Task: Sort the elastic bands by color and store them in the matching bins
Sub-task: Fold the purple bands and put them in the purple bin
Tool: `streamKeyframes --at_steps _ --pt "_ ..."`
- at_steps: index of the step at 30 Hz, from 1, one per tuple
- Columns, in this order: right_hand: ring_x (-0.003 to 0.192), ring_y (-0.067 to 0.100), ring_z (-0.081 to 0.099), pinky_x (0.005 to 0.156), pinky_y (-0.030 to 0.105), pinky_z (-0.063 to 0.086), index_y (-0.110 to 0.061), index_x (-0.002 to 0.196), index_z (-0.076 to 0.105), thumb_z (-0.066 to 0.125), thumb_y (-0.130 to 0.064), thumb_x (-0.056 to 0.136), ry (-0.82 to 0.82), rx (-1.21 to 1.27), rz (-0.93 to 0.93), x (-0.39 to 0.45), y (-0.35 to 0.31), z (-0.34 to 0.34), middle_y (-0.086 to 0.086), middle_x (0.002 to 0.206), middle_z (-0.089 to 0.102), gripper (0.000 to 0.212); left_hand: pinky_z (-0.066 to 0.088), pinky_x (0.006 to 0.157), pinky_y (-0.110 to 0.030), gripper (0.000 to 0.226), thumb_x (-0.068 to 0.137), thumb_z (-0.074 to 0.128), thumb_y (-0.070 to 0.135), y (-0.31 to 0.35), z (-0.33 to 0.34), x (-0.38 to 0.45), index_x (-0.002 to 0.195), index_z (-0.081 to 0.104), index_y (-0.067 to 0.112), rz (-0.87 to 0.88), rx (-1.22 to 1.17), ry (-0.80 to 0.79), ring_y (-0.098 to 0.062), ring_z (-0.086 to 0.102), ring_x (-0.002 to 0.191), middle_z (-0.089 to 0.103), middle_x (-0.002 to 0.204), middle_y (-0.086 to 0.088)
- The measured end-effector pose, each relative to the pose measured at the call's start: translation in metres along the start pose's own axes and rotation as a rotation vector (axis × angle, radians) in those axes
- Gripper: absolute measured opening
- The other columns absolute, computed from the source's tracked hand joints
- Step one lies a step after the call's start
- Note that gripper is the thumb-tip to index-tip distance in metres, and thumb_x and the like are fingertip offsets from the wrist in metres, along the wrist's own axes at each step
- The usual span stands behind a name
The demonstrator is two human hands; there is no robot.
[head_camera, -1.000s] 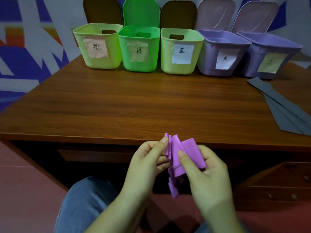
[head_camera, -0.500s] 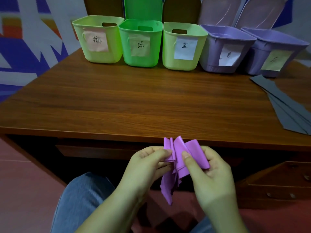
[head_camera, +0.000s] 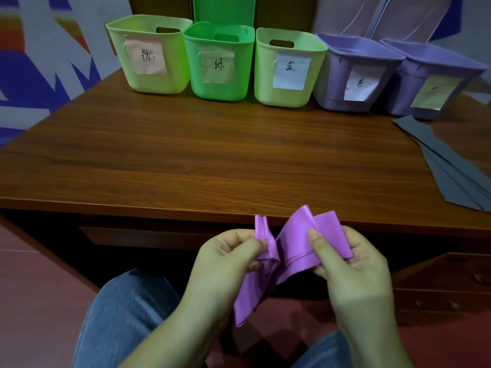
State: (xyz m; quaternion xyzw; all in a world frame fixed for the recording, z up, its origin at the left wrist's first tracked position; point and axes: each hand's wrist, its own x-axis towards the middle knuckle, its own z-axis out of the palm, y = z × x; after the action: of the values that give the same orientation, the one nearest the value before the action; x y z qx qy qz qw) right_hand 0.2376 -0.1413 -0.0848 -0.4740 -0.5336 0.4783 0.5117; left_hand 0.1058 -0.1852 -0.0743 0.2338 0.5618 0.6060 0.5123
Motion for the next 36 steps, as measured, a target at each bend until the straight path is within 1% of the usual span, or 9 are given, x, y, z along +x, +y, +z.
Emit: streamKeyframes --at_steps 4,10,16,20,26,28,31,34,36 --pt "0.058 0.006 0.052 0.055 0.022 0.045 -0.013 0.074 0.069 0.069 -0.027 0.075 -0.042 -0.085 -0.099 -0.004 -0.005 -0.002 -0.001 0.060 0.063 0.014 0.043 0.048 -0.010 0.025 0.084 0.059 -0.001 0.002 0.001 -0.003 0.067 0.068 0.014 0.059 0.033 -0.014 -0.001 0.056 0.050 0.065 0.057 0.003" --pt "0.055 -0.002 0.056 0.054 0.013 0.045 -0.016 0.078 0.072 0.070 -0.008 0.081 -0.141 -0.126 -0.102 -0.011 -0.009 0.009 -0.004 0.063 0.068 0.009 0.046 0.054 -0.015 0.014 0.083 0.061 0.000 0.000 0.004 -0.001 0.078 0.071 0.007 0.092 0.030 -0.054 -0.007 0.059 0.055 0.069 0.065 -0.006" --pt "0.060 0.002 0.062 0.058 0.017 0.048 -0.020 0.080 0.072 0.070 -0.009 0.081 -0.141 -0.112 -0.107 -0.011 -0.008 0.010 -0.005 0.068 0.071 0.011 0.047 0.057 -0.015 0.010 0.083 0.062 0.002 0.000 0.003 0.000 0.082 0.072 0.006 0.089 0.026 -0.049 -0.010 0.060 0.060 0.070 0.068 -0.007" --pt "0.061 0.000 0.064 0.057 0.014 0.048 -0.023 0.077 0.072 0.067 -0.006 0.083 -0.176 -0.075 -0.134 -0.012 -0.009 0.011 -0.005 0.068 0.071 0.019 0.048 0.066 -0.022 0.011 0.082 0.063 0.006 0.000 0.005 0.001 0.078 0.072 0.011 0.068 0.032 -0.043 -0.009 0.062 0.065 0.070 0.069 -0.003" --pt "0.070 0.005 0.070 0.064 0.016 0.051 -0.036 0.085 0.075 0.065 -0.017 0.086 -0.228 -0.048 -0.159 -0.013 -0.005 0.010 -0.007 0.074 0.074 0.021 0.048 0.067 -0.022 0.017 0.065 0.068 0.033 0.005 0.007 0.000 0.061 0.066 0.016 0.001 -0.013 -0.092 -0.006 0.058 0.058 0.063 0.060 0.002" --pt "0.071 0.014 0.071 0.066 0.027 0.055 -0.030 0.083 0.075 0.066 -0.025 0.085 -0.215 -0.044 -0.124 -0.012 -0.001 0.010 -0.002 0.074 0.074 0.011 0.048 0.065 -0.021 0.013 0.073 0.068 0.024 0.005 0.008 0.001 0.063 0.066 0.015 -0.017 -0.025 -0.090 -0.007 0.057 0.057 0.063 0.060 0.001" --pt "0.075 0.031 0.070 0.074 0.046 0.057 -0.010 0.083 0.072 0.059 -0.030 0.082 -0.213 -0.011 -0.048 -0.010 0.006 0.008 0.010 0.075 0.073 0.023 0.047 0.061 -0.017 0.013 0.084 0.063 0.012 0.003 0.006 0.004 0.071 0.068 0.011 -0.032 -0.001 -0.064 -0.003 0.056 0.053 0.065 0.058 0.003" --pt "0.075 0.030 0.071 0.073 0.042 0.058 -0.018 0.080 0.076 0.058 -0.029 0.081 -0.233 0.037 0.005 -0.010 0.006 0.007 0.011 0.075 0.073 0.021 0.045 0.056 -0.013 0.011 0.084 0.064 0.011 0.002 0.004 0.006 0.074 0.070 0.010 -0.005 0.065 -0.047 -0.002 0.056 0.053 0.067 0.062 0.001" --pt "0.074 0.026 0.071 0.069 0.034 0.058 -0.026 0.076 0.077 0.065 -0.027 0.083 -0.246 0.082 0.020 -0.009 0.003 0.007 0.009 0.075 0.074 0.014 0.045 0.057 -0.015 0.010 0.083 0.064 0.010 0.001 0.003 0.007 0.080 0.071 0.003 0.013 0.088 -0.039 -0.010 0.059 0.062 0.070 0.071 -0.010"
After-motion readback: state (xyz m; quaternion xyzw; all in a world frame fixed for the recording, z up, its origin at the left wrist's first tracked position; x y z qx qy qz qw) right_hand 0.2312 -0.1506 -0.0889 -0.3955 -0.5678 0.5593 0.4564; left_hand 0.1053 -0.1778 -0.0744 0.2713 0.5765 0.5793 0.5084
